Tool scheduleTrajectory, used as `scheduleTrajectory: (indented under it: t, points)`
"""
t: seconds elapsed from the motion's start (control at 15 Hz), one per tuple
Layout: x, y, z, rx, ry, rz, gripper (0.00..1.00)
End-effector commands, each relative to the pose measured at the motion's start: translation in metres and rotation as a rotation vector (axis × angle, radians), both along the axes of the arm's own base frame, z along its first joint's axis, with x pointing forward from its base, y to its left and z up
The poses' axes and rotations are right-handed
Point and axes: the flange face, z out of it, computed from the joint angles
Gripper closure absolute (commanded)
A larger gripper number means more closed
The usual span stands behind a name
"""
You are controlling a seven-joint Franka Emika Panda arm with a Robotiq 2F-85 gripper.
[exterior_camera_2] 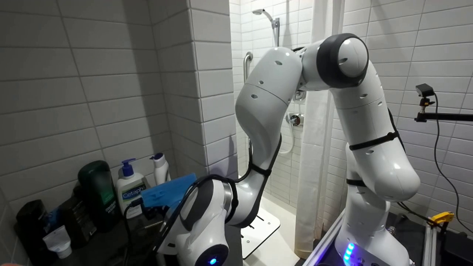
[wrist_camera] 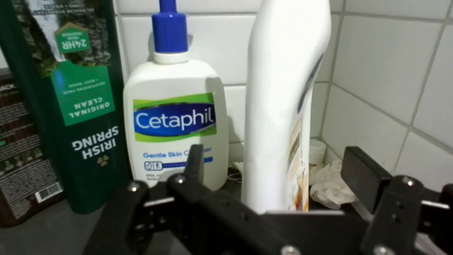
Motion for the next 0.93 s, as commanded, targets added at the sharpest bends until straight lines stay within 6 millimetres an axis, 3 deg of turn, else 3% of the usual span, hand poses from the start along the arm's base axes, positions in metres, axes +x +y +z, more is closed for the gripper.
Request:
scheduleTrajectory:
  t: [0.0,0.87]
  points:
    - [0.016,0.0,0.011,-0.005,-0.026,0.008,0.0]
    - [0.065,-0.006,0.021,0.007,-0.037,-0.006,0.0]
